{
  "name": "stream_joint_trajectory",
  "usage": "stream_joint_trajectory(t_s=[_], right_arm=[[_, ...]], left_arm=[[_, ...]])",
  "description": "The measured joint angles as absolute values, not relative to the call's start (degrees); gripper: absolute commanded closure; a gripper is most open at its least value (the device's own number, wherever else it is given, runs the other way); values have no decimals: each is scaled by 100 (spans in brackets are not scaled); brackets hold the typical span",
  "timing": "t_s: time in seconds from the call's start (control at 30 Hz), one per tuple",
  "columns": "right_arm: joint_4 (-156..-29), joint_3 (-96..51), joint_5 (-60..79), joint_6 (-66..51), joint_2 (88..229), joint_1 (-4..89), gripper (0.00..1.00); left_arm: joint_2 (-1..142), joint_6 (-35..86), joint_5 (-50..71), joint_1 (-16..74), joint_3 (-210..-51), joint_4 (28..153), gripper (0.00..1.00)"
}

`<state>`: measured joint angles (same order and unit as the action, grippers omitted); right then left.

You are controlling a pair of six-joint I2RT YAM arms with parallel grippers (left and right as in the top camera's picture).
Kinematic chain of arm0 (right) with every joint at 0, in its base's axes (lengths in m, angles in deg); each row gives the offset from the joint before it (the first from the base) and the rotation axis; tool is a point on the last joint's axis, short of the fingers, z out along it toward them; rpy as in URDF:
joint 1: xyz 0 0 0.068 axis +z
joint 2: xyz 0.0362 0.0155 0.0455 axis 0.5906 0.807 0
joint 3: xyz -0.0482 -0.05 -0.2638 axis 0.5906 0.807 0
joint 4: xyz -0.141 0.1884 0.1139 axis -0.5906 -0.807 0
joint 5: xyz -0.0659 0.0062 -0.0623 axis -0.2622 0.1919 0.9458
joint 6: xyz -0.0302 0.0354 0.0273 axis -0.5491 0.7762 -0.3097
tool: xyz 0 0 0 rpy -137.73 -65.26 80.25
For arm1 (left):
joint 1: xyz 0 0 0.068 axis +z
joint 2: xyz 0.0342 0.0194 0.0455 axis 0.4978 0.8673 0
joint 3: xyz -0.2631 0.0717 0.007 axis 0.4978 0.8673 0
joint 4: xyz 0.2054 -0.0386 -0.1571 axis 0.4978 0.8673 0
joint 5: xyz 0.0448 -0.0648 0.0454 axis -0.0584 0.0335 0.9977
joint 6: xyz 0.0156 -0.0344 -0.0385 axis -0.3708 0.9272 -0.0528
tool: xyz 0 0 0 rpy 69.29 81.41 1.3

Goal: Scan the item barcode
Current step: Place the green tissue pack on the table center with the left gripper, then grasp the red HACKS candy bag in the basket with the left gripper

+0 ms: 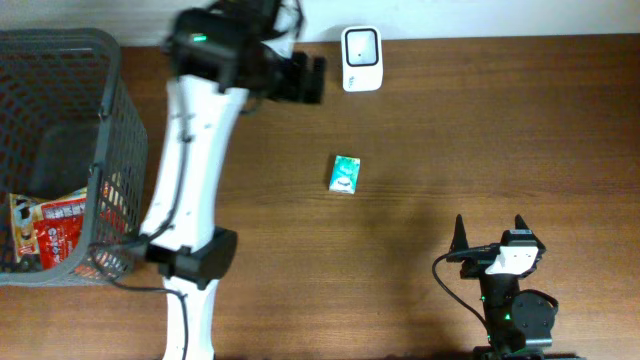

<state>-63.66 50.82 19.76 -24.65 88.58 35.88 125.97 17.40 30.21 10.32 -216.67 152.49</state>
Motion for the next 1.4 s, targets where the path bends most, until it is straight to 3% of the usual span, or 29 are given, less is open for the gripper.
stream_joint_trajectory(t_s=[0.2, 0.27, 0.43, 0.63, 1.07, 1.13, 1.3, 1.4], right_arm=[[-6366, 5082, 1976, -2462, 8858, 3588, 2], [-6366, 5082, 1976, -2465, 8858, 3588, 2], [-6366, 5082, 1993, -2462, 8858, 3588, 2], [-6366, 5082, 1993, -2462, 8858, 3588, 2], [-6366, 5082, 1993, -2465, 8858, 3588, 2], [-6366, 5082, 1993, -2462, 8858, 3588, 2], [-6366, 5082, 1993, -2465, 8858, 3588, 2], [-6366, 5082, 1993, -2465, 8858, 3588, 2]], left_arm=[[11239, 1775, 3275, 2982, -21798, 15256, 1], [10693, 1965, 3434, 4075, -21339, 15273, 1], [10350, 2419, 3502, 5419, -19304, 15120, 1], [10612, 2787, 3642, 5926, -16317, 13665, 1], [10625, 4131, 4608, 6005, -14319, 12148, 1], [10658, 4168, 4630, 6027, -13956, 11908, 9], [10684, 4216, 4682, 6145, -13313, 11302, 15], [10693, 4231, 4733, 6149, -12970, 11195, 34]])
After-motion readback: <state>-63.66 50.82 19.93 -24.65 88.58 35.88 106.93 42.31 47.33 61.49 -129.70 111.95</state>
